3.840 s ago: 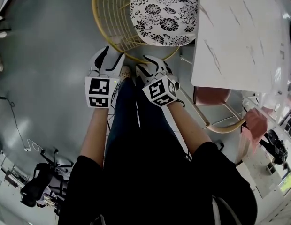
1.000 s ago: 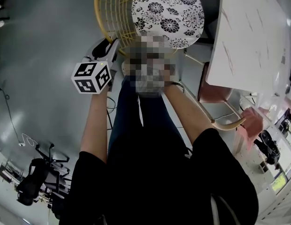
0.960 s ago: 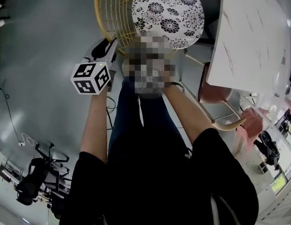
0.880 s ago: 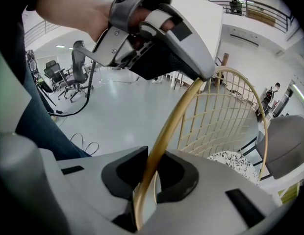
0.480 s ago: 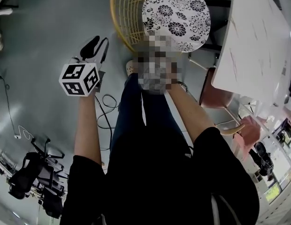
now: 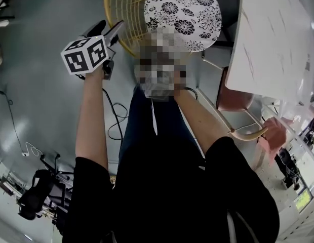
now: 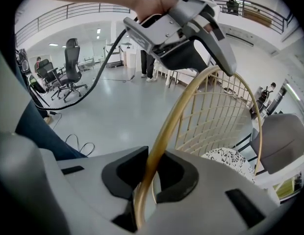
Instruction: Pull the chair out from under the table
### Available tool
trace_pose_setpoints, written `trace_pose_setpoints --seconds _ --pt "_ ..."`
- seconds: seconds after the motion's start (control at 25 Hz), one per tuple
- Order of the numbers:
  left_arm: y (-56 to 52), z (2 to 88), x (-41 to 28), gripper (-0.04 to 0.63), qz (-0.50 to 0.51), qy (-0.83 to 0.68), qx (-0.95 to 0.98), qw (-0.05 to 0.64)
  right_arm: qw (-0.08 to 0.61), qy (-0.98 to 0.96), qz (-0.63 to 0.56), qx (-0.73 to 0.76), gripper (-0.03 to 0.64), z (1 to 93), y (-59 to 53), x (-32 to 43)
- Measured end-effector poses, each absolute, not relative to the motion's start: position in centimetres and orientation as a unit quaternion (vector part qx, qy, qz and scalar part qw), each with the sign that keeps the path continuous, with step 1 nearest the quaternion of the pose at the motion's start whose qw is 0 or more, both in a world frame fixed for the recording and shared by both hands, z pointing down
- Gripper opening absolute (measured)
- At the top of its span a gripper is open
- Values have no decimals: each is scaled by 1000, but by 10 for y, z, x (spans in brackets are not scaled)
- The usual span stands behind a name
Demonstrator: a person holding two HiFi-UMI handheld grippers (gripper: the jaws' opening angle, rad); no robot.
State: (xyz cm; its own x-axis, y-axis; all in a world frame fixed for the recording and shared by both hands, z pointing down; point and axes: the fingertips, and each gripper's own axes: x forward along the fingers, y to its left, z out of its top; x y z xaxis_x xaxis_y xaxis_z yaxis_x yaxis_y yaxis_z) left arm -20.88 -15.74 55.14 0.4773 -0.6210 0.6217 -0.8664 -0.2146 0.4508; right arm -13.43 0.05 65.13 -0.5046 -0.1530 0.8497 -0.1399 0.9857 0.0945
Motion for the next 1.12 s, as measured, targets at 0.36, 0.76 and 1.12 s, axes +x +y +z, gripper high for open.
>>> trace_pose_setpoints --seconds 0.36,0.76,1.12 --pt "-209 568 -217 288 253 -476 735 411 491 -867 -10 79 34 650 4 -138" --pt "-216 587 -211 103 304 -451 715 439 495 -866 -14 71 34 651 3 -137" --pt "-216 584 -214 91 285 -478 706 439 493 -867 -17 65 34 651 4 -135"
